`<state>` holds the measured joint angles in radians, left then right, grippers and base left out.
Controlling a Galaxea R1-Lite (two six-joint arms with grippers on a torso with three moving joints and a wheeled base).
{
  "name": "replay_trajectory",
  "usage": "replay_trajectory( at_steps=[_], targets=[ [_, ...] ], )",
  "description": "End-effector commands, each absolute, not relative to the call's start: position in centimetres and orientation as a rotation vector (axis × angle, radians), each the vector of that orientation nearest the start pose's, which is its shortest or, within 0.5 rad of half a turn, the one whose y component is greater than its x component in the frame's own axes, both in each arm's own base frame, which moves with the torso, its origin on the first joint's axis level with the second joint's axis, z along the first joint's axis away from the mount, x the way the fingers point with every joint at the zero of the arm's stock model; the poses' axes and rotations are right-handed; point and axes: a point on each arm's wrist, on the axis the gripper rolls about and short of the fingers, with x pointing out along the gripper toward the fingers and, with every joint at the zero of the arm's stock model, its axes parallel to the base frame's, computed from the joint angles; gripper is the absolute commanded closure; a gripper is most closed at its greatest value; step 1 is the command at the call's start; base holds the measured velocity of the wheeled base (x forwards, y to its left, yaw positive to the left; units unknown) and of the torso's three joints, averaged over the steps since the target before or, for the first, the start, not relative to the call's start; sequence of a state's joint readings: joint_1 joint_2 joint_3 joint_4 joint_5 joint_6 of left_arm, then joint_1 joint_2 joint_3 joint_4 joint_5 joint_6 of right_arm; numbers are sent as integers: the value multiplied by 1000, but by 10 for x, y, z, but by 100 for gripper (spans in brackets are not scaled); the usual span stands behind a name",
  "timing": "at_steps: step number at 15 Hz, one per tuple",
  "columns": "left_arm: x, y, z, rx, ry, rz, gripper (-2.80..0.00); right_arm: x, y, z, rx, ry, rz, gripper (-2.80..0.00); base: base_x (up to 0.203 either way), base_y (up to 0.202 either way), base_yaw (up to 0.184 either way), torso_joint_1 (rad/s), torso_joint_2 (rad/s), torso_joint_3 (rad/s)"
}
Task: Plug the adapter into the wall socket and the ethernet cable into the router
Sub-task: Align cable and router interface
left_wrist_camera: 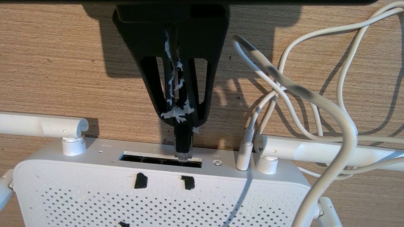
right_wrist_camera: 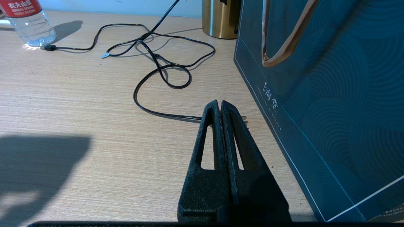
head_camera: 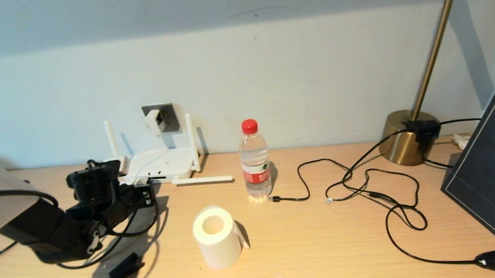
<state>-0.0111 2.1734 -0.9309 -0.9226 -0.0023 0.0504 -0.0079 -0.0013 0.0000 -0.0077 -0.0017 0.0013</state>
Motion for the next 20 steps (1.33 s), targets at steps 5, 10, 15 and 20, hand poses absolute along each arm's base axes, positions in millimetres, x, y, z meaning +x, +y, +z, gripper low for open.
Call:
replay_trajectory(
  at_steps=[5,10,15,20],
  targets=[
    [395,-4,75,51,313,-22,0,-23,0,76,2,-8,-9,0,0,0,0,0,0,0],
    [395,-4,77,53,306,-22,0,-23,0,76,2,-8,-9,0,0,0,0,0,0,0],
    [395,-4,79,53,302,-22,0,-23,0,76,2,-9,-9,0,0,0,0,0,0,0],
    [395,-4,78,53,305,-22,0,-23,0,76,2,-8,-9,0,0,0,0,0,0,0]
  ],
)
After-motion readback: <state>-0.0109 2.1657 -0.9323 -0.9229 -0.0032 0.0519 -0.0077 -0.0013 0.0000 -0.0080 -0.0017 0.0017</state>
